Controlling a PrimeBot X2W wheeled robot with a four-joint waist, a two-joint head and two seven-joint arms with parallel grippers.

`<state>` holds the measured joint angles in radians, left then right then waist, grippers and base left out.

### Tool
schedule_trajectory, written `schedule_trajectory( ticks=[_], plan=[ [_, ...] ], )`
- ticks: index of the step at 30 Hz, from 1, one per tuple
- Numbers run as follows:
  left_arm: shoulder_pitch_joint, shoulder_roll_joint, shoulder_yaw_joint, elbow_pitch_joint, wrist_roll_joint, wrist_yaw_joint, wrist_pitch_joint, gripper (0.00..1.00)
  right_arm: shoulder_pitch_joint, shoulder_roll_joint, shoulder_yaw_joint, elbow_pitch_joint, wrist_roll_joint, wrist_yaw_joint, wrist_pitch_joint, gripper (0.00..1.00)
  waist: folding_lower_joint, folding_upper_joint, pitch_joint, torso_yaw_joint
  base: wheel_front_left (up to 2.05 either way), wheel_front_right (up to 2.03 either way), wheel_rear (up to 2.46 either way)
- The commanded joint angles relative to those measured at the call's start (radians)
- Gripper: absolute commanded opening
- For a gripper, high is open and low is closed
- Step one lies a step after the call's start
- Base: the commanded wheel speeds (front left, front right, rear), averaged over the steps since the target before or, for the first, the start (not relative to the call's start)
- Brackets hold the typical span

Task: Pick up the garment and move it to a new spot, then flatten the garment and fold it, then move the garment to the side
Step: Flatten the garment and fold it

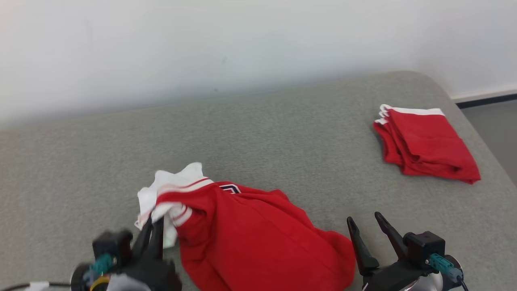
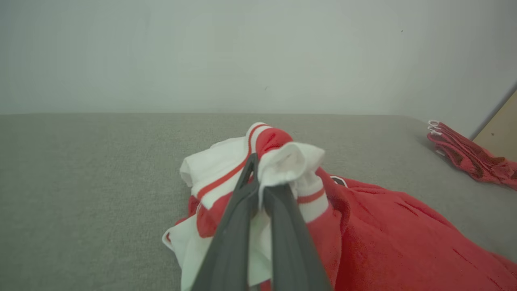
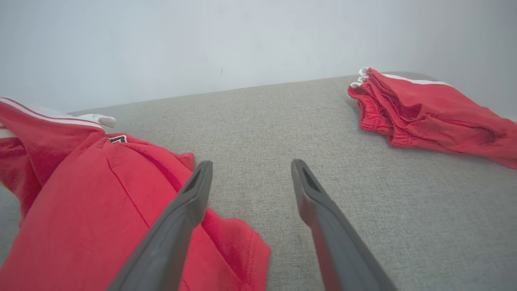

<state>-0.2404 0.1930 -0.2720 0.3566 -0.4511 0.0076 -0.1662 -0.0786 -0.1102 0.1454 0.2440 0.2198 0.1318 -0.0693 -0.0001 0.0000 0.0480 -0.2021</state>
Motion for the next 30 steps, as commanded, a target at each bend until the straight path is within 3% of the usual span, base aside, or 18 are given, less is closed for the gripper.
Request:
schedule_trajectory(
  ticks=[1, 2, 3, 11, 17, 23, 27, 30],
  plan=[
    [0.037, 0.004, 0.009, 0.019, -0.013, 0.011, -0.006, 0.15, 0.012, -0.007, 0.002, -0.001, 0.000, -0.002, 0.005, 1.00, 0.0001, 0.0000, -0.002, 0.046, 0.00, 0.00, 0.00],
    [0.056, 0.006, 0.009, 0.030, -0.014, 0.012, -0.011, 0.44, 0.013, -0.008, 0.003, -0.001, 0.001, -0.002, 0.004, 1.00, 0.0001, 0.0000, -0.005, 0.057, 0.00, 0.00, 0.00],
    [0.073, 0.009, 0.014, 0.041, -0.018, 0.017, -0.009, 1.00, 0.013, -0.008, 0.006, -0.003, 0.002, -0.002, 0.005, 1.00, 0.0001, 0.0000, -0.006, 0.064, 0.00, 0.00, 0.00],
    [0.104, 0.064, 0.078, 0.067, -0.046, 0.074, 0.024, 1.00, 0.015, -0.011, 0.017, -0.012, 0.004, -0.002, 0.015, 1.00, 0.0001, 0.0000, -0.016, 0.093, 0.00, 0.00, 0.00],
    [0.011, 0.099, 0.107, -0.032, -0.052, 0.120, 0.102, 1.00, 0.006, -0.013, 0.031, -0.019, 0.008, -0.002, 0.019, 1.00, 0.0001, 0.0000, 0.001, 0.068, 0.00, 0.00, 0.00],
    [-0.137, 0.129, 0.056, 0.039, -0.068, 0.065, 0.288, 1.00, -0.024, -0.008, 0.038, -0.022, 0.008, -0.002, 0.017, 1.00, 0.0001, 0.0000, 0.048, -0.003, 0.00, 0.00, 0.00],
    [-0.198, 0.114, 0.017, 0.122, -0.081, 0.030, 0.369, 1.00, -0.033, -0.008, 0.032, -0.018, 0.011, -0.002, 0.006, 1.00, 0.0001, 0.0000, 0.079, -0.057, 0.00, 0.00, 0.00],
    [-0.236, 0.123, 0.013, 0.182, -0.061, 0.072, 0.408, 1.00, -0.038, -0.007, 0.022, -0.017, 0.008, -0.002, 0.001, 1.00, 0.0001, 0.0000, 0.099, -0.081, 0.00, 0.00, 0.00]
  ],
)
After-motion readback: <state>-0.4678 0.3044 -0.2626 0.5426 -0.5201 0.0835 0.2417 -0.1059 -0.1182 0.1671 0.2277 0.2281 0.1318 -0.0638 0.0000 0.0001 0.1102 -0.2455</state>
